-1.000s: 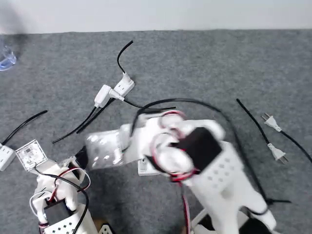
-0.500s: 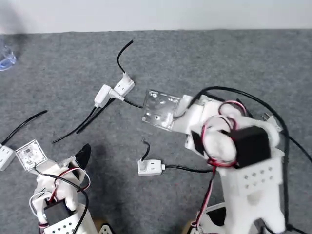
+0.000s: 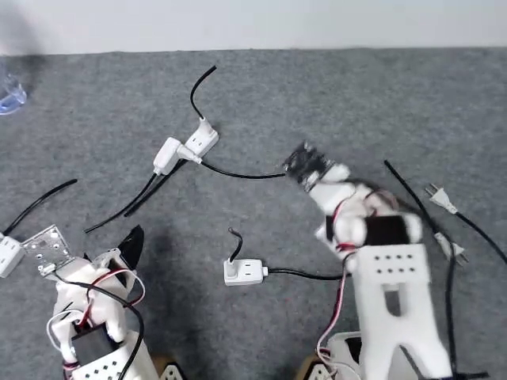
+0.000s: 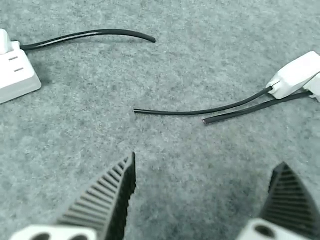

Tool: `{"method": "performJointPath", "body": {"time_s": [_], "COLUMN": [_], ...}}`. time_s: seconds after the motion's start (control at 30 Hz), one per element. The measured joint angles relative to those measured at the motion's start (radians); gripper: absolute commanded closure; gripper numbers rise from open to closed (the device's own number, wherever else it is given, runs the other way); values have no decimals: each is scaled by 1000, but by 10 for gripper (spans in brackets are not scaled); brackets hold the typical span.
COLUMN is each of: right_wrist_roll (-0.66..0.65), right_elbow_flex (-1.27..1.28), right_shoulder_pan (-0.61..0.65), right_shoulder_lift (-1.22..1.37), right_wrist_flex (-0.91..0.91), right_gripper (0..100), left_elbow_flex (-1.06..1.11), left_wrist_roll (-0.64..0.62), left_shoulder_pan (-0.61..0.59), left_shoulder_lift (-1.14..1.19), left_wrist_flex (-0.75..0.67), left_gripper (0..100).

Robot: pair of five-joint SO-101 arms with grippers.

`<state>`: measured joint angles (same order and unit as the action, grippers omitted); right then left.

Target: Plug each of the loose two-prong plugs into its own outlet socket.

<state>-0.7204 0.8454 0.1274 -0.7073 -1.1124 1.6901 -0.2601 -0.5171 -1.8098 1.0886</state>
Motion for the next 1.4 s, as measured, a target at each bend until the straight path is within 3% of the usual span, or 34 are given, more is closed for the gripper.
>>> {"method": "performJointPath", "body": {"time_s": [0.2, 0.47, 0.6, 0.9, 1.17, 1.23, 1.33, 1.4], "right_wrist_roll": [2, -196, -224, -227, -227, -227, -227, -227], "right_elbow_flex": [138, 273, 275, 275, 186, 137, 64, 28], "right_shoulder_pan": [160, 470, 595, 623, 632, 634, 634, 628], "right_shoulder_lift": [-31, -41, -41, -6, 298, 393, 509, 549], "right_wrist_flex": [63, 68, 69, 137, 230, 232, 232, 232], "right_gripper": [745, 746, 746, 746, 748, 794, 990, 954], "left_elbow_flex": [0, 0, 0, 0, 0, 0, 0, 0], "left_wrist_roll": [28, 258, 345, 387, 387, 387, 387, 387], "left_shoulder_pan": [-2, -2, -2, -2, -2, -2, -2, -2], "left_shoulder_lift": [0, 0, 0, 0, 0, 0, 0, 0], "left_wrist_flex": [0, 37, 64, 71, 71, 71, 71, 71], "left_gripper": [604, 604, 604, 604, 604, 604, 604, 604]}}
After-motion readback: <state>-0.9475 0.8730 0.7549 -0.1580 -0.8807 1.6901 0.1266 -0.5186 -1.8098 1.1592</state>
